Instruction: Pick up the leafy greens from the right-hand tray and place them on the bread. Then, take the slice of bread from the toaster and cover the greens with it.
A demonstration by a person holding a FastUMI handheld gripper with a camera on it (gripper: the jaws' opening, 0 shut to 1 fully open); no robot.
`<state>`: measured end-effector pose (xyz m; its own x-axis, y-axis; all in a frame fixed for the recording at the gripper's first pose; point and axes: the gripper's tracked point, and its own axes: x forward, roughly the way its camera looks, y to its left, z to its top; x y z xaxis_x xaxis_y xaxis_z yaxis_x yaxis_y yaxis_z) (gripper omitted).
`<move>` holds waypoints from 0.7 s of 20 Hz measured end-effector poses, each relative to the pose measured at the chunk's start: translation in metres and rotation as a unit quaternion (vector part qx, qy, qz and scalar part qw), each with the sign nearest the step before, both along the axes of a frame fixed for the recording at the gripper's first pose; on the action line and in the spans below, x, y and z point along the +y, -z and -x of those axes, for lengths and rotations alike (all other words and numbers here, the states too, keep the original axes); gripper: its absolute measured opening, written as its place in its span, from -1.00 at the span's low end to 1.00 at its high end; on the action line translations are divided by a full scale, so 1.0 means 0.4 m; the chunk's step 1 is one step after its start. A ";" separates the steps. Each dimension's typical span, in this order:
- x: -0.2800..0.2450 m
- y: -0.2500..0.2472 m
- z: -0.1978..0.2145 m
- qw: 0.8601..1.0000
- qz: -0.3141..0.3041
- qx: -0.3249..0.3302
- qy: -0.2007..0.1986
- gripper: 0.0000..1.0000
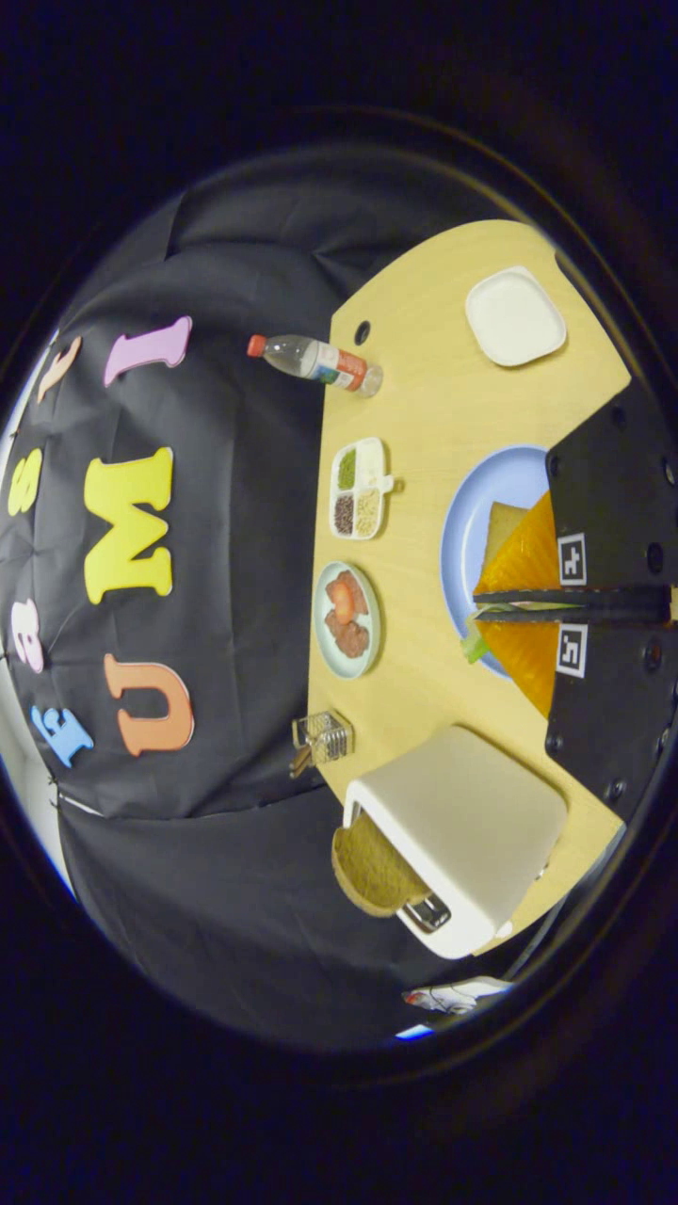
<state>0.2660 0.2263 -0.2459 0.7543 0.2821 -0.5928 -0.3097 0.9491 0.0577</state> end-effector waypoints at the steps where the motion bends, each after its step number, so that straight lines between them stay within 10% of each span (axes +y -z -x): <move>1: -0.019 0.024 -0.020 1.000 0.004 0.006 0.011 -0.99; 14: -0.146 0.198 -0.108 0.996 0.005 0.063 0.066 -0.88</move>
